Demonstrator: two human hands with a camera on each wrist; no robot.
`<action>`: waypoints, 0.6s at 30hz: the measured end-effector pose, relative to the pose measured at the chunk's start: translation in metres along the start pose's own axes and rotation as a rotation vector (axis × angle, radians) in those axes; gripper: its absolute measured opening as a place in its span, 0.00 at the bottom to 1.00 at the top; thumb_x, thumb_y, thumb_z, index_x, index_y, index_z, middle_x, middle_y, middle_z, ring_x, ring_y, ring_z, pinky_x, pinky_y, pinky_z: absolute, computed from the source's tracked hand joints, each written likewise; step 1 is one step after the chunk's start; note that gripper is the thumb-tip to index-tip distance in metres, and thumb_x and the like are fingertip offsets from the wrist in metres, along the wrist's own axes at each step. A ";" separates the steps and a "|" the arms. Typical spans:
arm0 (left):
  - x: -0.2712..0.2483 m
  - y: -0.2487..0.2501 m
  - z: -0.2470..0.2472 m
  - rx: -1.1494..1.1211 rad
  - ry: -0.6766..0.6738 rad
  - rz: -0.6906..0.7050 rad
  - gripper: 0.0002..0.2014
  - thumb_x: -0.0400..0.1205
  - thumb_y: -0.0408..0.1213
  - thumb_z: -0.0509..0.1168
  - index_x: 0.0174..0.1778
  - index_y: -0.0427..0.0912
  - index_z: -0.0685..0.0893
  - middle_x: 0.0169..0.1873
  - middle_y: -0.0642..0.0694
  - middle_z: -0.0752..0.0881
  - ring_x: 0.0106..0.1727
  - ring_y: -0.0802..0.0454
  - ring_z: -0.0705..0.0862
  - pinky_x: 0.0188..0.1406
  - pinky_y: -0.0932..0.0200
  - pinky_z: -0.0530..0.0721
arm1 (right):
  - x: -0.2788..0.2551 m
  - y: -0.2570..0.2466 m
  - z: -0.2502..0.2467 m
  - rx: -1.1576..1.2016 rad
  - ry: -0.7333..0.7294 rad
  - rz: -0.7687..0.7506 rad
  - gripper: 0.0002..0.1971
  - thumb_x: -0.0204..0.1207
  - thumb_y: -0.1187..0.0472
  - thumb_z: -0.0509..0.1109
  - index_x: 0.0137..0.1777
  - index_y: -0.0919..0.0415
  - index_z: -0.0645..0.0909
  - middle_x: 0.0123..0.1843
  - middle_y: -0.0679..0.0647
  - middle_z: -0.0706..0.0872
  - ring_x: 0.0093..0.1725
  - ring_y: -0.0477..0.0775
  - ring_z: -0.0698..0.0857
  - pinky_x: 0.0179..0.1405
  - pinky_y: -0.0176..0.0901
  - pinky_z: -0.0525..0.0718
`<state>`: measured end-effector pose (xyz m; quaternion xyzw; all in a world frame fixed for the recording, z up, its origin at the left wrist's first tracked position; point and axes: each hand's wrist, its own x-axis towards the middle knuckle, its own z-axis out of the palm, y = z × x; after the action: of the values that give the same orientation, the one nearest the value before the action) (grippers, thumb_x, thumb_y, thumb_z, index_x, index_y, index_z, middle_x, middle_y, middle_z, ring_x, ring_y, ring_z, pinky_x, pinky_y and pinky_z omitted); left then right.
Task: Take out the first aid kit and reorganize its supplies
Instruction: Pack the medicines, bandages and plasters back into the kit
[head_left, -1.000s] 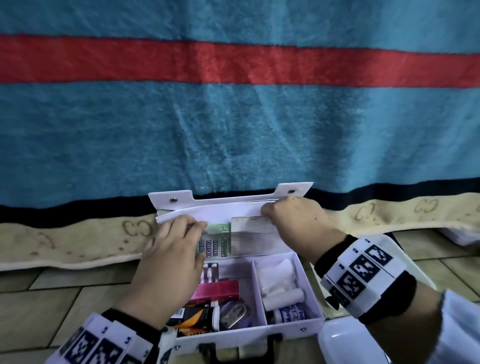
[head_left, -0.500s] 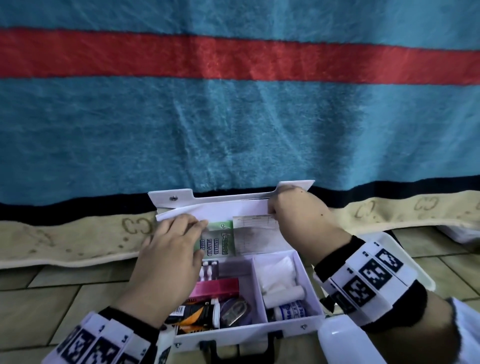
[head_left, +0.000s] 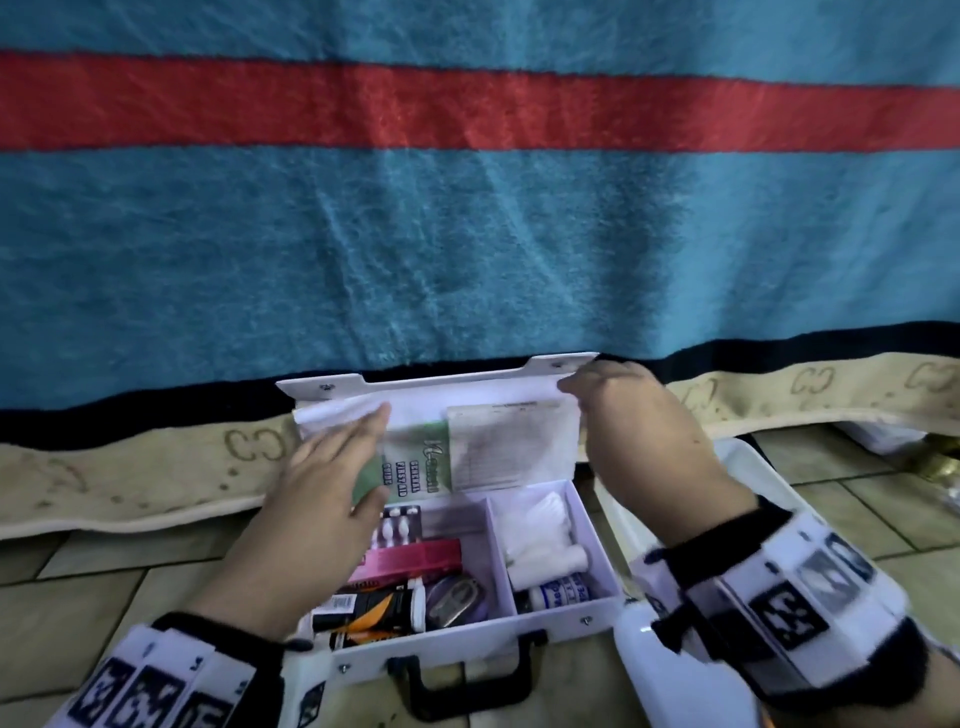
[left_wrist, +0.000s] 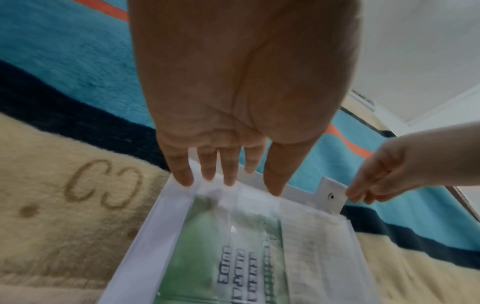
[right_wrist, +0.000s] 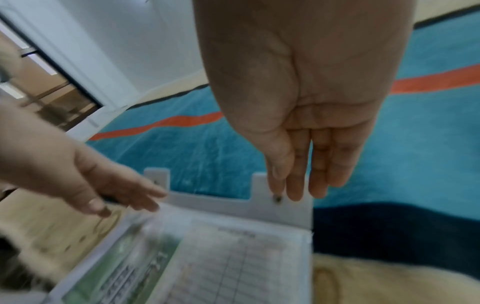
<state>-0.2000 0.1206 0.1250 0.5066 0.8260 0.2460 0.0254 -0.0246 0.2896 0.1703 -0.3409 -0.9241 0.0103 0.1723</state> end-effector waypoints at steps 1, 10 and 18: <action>-0.004 0.003 0.001 -0.034 0.010 0.018 0.35 0.83 0.42 0.60 0.81 0.61 0.48 0.76 0.68 0.54 0.81 0.61 0.49 0.79 0.61 0.48 | -0.011 0.009 -0.006 0.024 0.031 0.045 0.21 0.71 0.73 0.63 0.59 0.54 0.85 0.59 0.53 0.85 0.61 0.58 0.81 0.58 0.45 0.81; -0.034 0.041 0.053 -0.040 -0.294 0.217 0.03 0.75 0.46 0.72 0.42 0.56 0.85 0.41 0.60 0.80 0.45 0.64 0.78 0.49 0.61 0.77 | -0.145 0.105 -0.014 -0.072 -0.334 0.501 0.13 0.76 0.54 0.71 0.59 0.46 0.84 0.59 0.43 0.87 0.58 0.46 0.84 0.47 0.32 0.70; -0.029 0.050 0.071 0.101 -0.325 0.128 0.17 0.69 0.29 0.69 0.23 0.57 0.78 0.28 0.57 0.85 0.34 0.64 0.82 0.34 0.64 0.77 | -0.199 0.102 0.033 -0.083 -0.516 0.447 0.14 0.77 0.57 0.61 0.58 0.42 0.82 0.56 0.44 0.85 0.57 0.49 0.84 0.56 0.43 0.80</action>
<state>-0.1242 0.1415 0.0779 0.5919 0.7883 0.1200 0.1174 0.1695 0.2446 0.0633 -0.5278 -0.8394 0.0961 -0.0876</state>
